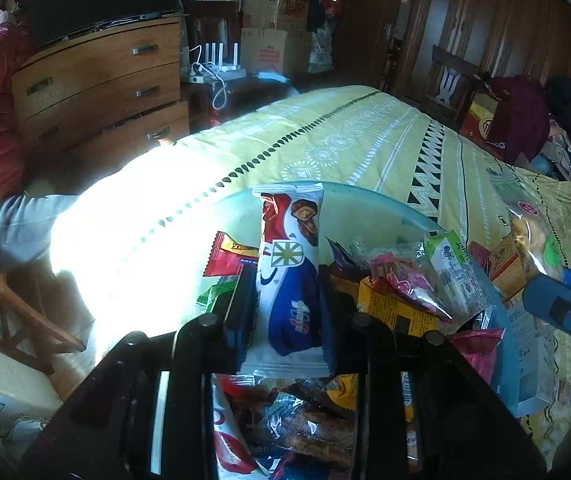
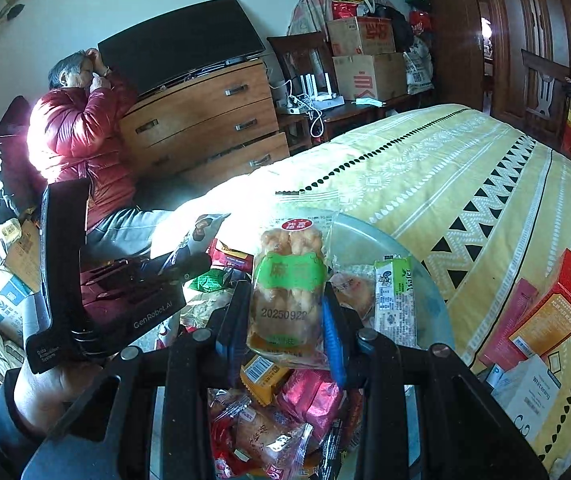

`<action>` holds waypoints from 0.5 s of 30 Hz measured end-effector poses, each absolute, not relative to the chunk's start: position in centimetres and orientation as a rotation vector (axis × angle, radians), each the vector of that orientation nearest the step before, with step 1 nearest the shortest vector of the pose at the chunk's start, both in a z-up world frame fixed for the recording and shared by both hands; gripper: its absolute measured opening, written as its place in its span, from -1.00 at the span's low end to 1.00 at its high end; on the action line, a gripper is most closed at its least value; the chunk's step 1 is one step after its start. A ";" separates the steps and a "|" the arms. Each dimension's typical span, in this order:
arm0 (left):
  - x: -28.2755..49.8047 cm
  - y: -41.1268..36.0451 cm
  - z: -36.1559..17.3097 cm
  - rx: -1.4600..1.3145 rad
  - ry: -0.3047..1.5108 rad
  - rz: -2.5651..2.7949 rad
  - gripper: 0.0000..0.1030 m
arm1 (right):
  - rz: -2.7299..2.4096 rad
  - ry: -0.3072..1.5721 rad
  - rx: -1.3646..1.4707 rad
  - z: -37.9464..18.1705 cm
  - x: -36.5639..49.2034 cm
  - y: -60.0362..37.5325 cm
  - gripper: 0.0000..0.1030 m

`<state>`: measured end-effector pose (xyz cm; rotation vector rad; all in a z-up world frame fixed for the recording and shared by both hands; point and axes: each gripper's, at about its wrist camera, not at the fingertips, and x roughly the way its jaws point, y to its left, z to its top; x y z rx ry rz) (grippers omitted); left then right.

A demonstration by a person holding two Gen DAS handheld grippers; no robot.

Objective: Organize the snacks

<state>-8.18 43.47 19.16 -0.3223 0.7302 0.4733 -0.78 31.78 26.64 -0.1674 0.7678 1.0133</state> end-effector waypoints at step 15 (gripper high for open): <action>-8.3 44.4 18.7 -0.313 0.734 0.496 0.02 | 1.022 0.780 -0.137 26.6 -0.9 31.9 -0.03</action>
